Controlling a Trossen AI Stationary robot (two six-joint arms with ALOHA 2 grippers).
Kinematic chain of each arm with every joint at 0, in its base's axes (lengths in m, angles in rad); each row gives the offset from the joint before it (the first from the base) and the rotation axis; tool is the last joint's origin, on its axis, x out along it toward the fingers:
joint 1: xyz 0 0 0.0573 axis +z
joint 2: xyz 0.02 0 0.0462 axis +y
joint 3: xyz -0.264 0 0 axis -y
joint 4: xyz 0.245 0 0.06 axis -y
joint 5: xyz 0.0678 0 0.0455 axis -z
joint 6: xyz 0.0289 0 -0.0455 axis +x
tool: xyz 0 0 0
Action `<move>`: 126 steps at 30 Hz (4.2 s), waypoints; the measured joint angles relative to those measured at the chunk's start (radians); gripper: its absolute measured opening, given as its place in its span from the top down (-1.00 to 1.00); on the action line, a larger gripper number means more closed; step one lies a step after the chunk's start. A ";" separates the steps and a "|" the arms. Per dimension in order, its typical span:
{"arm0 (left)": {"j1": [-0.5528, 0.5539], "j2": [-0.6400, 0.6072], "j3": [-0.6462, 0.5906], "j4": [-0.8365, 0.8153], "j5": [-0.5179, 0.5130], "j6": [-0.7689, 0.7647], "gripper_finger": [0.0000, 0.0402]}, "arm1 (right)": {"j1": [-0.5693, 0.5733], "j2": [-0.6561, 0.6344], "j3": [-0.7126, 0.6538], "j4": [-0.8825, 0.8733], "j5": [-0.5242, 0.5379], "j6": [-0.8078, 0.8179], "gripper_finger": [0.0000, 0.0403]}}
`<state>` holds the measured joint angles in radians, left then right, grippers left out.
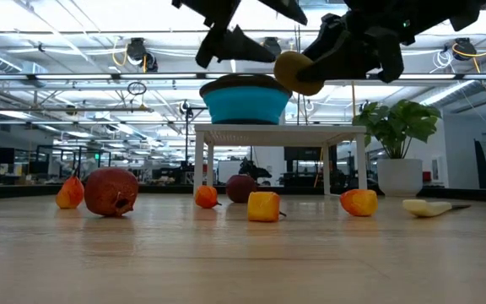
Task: Pick & Place Fruit
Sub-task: Put the kiwi into the blue strainer bowl on the shelf
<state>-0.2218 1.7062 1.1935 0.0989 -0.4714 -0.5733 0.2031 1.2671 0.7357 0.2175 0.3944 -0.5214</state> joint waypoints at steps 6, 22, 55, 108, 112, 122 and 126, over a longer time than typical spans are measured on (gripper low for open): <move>0.007 0.031 -0.002 0.021 -0.002 -0.035 -0.60 | 0.025 0.000 -0.001 -0.005 -0.001 -0.051 -0.01; 0.060 0.064 -0.002 0.131 0.105 -0.054 -0.60 | 0.037 0.000 -0.001 0.003 0.000 -0.048 -0.01; 0.065 0.063 -0.003 0.110 0.192 -0.059 0.10 | 0.035 0.000 -0.001 -0.007 -0.010 0.148 -0.31; 0.085 0.058 0.370 -0.246 -0.108 0.437 0.10 | 0.113 -0.439 -0.092 -0.536 -0.295 0.590 0.97; 0.146 0.058 0.414 -0.322 -0.108 0.446 0.10 | 0.113 -0.501 -0.147 -0.490 -0.295 0.604 0.97; 0.362 0.045 0.423 -0.366 -0.026 0.443 0.10 | 0.113 -0.686 -0.246 -0.479 -0.294 0.615 1.00; 0.440 0.044 0.423 -0.367 0.048 0.481 0.10 | 0.113 -0.748 -0.284 -0.478 -0.293 0.615 1.00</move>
<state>0.2186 1.7499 1.6161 -0.2680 -0.4234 -0.0919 0.3157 0.5189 0.4518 -0.2608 0.1017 0.0933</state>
